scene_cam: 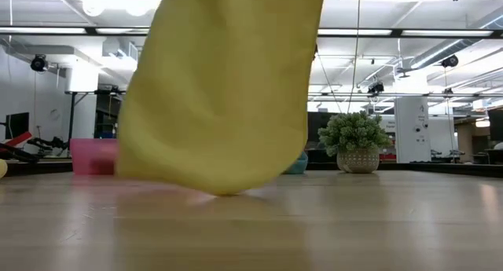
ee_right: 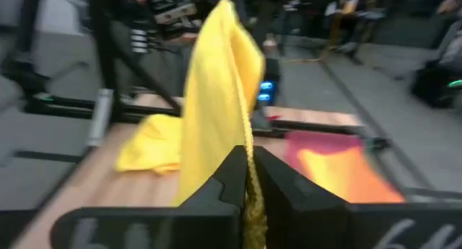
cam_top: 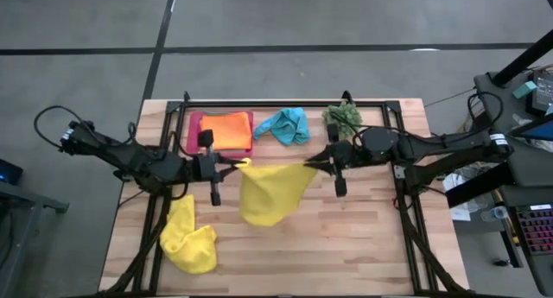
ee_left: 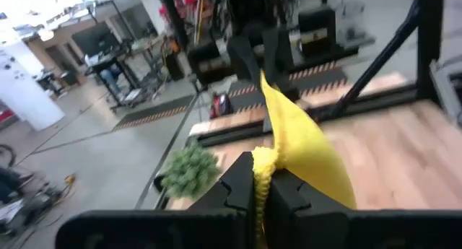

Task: Fold microfiber towels
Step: Fold the right yellow towel

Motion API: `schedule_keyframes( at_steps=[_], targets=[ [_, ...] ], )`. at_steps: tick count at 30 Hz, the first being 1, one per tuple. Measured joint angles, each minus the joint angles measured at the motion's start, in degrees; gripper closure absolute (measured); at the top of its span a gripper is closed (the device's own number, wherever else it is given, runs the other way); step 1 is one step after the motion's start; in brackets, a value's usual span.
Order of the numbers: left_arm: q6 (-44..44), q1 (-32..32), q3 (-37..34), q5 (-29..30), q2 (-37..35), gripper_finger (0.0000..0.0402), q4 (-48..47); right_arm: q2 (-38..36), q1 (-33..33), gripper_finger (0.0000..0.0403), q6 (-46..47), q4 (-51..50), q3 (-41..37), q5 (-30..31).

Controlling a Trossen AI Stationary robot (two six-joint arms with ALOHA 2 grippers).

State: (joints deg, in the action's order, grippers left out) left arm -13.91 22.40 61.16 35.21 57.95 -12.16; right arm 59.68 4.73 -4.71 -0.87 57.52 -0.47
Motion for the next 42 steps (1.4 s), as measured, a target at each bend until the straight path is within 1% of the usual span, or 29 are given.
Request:
schedule_keyframes(
  at_steps=[3,8,11,14,16,17,19,21,23,25,26,28,30,33,36,42],
  targets=[
    [0.0,-0.6,2.7,0.5,0.0,0.0402,-4.0,0.0,-0.6,0.0393,-4.4,-2.5,3.0,3.5],
    [0.4,-2.5,6.1,1.4,-0.5,0.0402,-9.3,0.3,-2.2,0.0394,-12.0,-7.9,9.9,6.5],
    [4.9,-4.6,9.1,1.3,-0.9,0.0402,-16.5,0.4,-3.0,0.0394,-15.1,-10.4,13.7,8.5],
    [10.4,-6.3,11.6,-0.8,-0.6,0.0402,-25.3,0.4,-3.2,0.0394,-16.9,-13.7,16.5,8.5],
    [12.0,-6.7,11.8,-3.4,-0.4,0.0402,-27.4,0.4,-3.1,0.0394,-16.8,-18.2,18.2,8.1],
    [12.1,-6.7,11.4,-5.9,-0.3,0.0402,-27.5,0.4,-3.0,0.0394,-16.4,-21.0,18.9,6.8],
    [12.7,-6.7,10.7,-13.2,0.0,0.0402,-27.7,0.7,-2.3,0.0394,-14.0,-26.3,19.4,3.7],
    [15.1,-6.6,10.0,-18.8,1.2,0.0402,-27.7,0.9,-1.4,0.0394,-11.4,-31.1,18.9,-0.7],
    [17.1,-6.0,9.4,-21.6,3.2,0.0402,-27.8,1.3,-0.2,0.0394,-9.7,-35.0,17.4,-7.2],
    [19.1,-5.2,9.2,-21.9,6.0,0.0402,-27.8,1.8,1.6,0.0394,-7.3,-36.4,15.8,-13.6],
    [19.7,-4.8,9.2,-22.3,7.6,0.0402,-27.5,2.1,2.6,0.0394,-5.7,-36.3,15.0,-16.2],
    [20.9,-4.0,9.2,-25.2,11.0,0.0402,-27.1,2.5,5.0,0.0394,-2.5,-36.2,13.2,-19.4],
    [22.9,-2.9,9.2,-28.5,14.6,0.0402,-26.7,3.3,7.8,0.0394,0.5,-35.8,11.4,-20.1],
    [27.4,-1.1,9.2,-32.0,19.5,0.0401,-25.7,4.9,11.9,0.0394,5.7,-33.8,7.9,-20.3],
    [32.0,0.6,9.2,-35.7,23.7,0.0402,-24.3,6.4,15.3,0.0394,11.0,-29.6,4.1,-20.4],
    [38.3,3.7,9.2,-42.8,31.4,0.0401,-17.3,10.6,19.8,0.0395,21.7,-19.1,-2.8,-21.1]
  ],
)
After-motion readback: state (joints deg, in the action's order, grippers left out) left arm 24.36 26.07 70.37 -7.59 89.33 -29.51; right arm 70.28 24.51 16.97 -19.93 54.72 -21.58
